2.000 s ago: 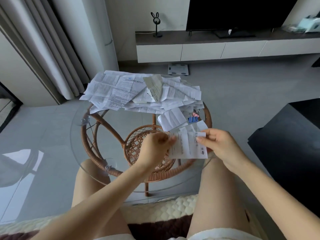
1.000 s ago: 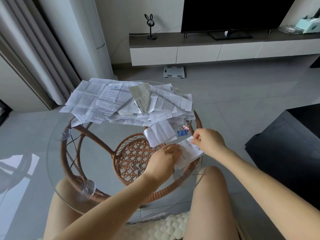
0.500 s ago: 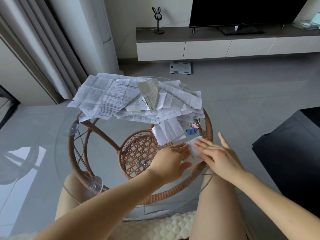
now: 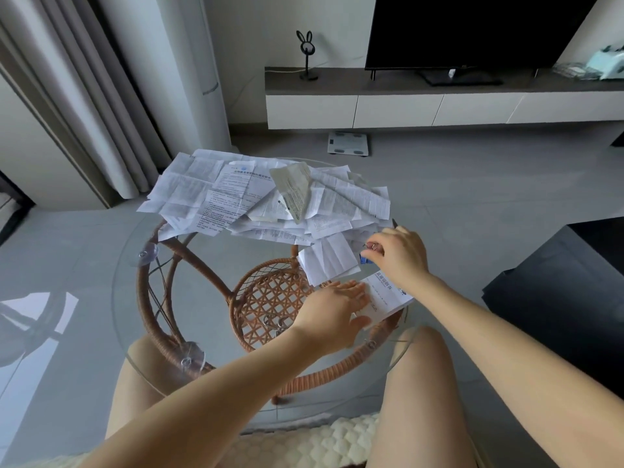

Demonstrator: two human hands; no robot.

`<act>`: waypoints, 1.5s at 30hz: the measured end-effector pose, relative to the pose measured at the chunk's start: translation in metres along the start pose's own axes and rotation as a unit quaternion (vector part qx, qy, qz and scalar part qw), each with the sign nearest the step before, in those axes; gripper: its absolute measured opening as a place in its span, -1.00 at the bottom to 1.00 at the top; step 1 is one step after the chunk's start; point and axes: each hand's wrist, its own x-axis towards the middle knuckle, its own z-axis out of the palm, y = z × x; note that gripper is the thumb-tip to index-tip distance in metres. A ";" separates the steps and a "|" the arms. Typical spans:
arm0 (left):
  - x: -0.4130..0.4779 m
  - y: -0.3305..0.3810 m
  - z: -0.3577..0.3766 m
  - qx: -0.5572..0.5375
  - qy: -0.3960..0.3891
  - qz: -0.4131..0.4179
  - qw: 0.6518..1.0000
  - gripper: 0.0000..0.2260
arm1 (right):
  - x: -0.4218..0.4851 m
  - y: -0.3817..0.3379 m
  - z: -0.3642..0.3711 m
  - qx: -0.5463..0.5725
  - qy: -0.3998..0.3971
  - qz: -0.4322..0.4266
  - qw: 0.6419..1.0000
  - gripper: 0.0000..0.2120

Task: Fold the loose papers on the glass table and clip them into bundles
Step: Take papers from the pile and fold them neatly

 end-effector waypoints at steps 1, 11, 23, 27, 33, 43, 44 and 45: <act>0.000 0.000 0.000 0.000 0.002 0.000 1.000 -0.57 | -0.001 -0.001 -0.002 0.022 0.015 0.008 1.000 -0.80; 0.001 0.002 -0.002 0.006 -0.005 -0.008 1.000 -0.60 | -0.046 -0.001 -0.022 0.060 -0.134 0.122 0.982 -0.71; -0.029 -0.055 -0.080 -0.126 0.274 -0.187 0.935 -0.89 | 0.004 -0.046 -0.052 -0.001 0.040 -0.013 0.999 -0.72; -0.039 -0.089 -0.105 -0.103 0.291 -0.259 0.915 -0.90 | 0.055 -0.091 -0.030 -0.123 -0.023 -0.035 0.992 -0.54; -0.045 -0.114 -0.117 -0.094 0.307 -0.274 0.906 -0.91 | 0.087 -0.149 0.008 -0.192 -0.008 0.042 0.981 -0.51; -0.045 -0.104 -0.130 -0.355 0.266 -0.286 0.849 -0.56 | 0.053 -0.163 -0.028 0.052 0.130 -0.010 0.990 -0.51; -0.046 -0.096 -0.137 -0.475 0.235 -0.291 0.796 -0.46 | 0.041 -0.164 -0.033 0.077 0.109 -0.029 0.991 -0.51; -0.047 -0.092 -0.142 -0.580 0.207 -0.290 0.733 -0.44 | 0.030 -0.166 -0.040 0.092 0.084 -0.046 0.991 -0.53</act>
